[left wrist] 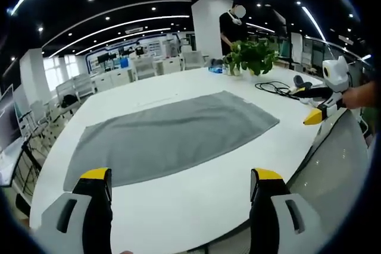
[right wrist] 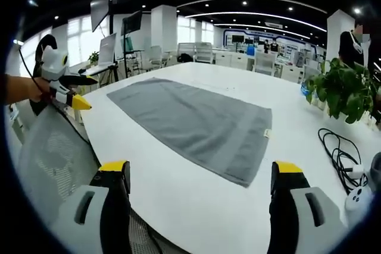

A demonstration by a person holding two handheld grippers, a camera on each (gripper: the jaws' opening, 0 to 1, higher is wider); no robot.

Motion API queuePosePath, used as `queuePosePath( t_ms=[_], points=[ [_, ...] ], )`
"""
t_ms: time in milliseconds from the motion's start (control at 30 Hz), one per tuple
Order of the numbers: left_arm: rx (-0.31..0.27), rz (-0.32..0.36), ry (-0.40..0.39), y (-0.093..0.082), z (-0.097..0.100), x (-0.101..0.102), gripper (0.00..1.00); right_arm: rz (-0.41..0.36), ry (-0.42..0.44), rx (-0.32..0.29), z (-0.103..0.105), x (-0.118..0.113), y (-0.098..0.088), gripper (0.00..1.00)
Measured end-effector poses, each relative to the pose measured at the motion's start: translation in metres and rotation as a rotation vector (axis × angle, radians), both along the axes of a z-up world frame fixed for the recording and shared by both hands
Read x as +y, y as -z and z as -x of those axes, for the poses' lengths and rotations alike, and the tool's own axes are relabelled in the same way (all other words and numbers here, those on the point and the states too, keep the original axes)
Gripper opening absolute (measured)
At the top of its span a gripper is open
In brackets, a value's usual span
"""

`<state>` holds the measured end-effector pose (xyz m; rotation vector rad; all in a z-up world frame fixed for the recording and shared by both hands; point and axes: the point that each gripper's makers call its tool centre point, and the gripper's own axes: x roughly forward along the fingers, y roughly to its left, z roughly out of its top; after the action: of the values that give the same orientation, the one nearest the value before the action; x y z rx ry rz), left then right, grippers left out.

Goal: Fold the towel on the table until its edges align and the towel forms a compact rectangular stack.

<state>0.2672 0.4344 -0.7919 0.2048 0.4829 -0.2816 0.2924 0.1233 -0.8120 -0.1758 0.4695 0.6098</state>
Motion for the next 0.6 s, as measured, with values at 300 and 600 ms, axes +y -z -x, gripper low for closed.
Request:
queuePosePath(
  t_ms=[300, 600],
  points=[
    [-0.002, -0.004, 0.008, -0.001, -0.003, 0.000, 0.99, 0.009, 0.006, -0.002, 0.001, -0.004, -0.001, 0.99],
    [0.024, 0.002, 0.005, 0.009, 0.006, 0.004, 0.99, 0.025, 0.010, -0.011, -0.002, -0.003, -0.003, 0.99]
  ],
)
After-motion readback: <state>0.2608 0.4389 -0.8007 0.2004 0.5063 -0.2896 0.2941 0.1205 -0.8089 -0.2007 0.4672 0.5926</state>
